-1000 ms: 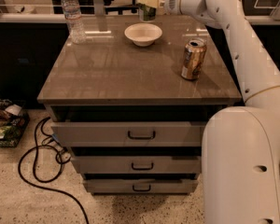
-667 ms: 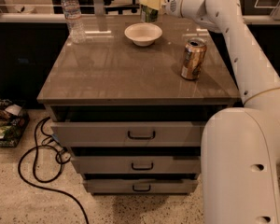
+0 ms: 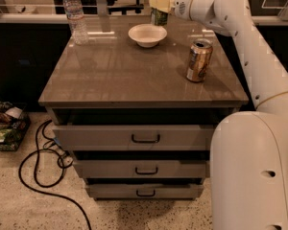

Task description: Place green can into paper bowl

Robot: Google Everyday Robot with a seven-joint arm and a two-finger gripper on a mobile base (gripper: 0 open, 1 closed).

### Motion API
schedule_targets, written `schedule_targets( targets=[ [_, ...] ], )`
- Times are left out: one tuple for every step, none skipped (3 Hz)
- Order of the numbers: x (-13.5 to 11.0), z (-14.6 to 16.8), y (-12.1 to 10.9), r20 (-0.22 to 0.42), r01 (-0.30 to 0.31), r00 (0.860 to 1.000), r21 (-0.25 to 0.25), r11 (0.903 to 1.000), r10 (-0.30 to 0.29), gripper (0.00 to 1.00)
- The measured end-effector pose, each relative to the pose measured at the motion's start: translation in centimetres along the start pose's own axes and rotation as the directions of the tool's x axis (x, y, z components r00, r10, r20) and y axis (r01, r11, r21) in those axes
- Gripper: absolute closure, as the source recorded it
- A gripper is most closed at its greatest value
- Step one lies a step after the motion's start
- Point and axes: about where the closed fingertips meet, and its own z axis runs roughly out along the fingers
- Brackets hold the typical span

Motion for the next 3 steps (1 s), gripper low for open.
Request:
schedule_targets(
  targets=[
    [1.6,1.2,0.1,-0.028,-0.031,0.999,-0.016,0.9994,0.031,1.00],
    [3.3,2.1,0.4,-0.046,-0.067,0.997,-0.041,0.9969,0.065,1.00],
    [4.6,3.1,0.7,-0.053,-0.093,0.995,-0.069,0.9933,0.089,1.00]
  ],
)
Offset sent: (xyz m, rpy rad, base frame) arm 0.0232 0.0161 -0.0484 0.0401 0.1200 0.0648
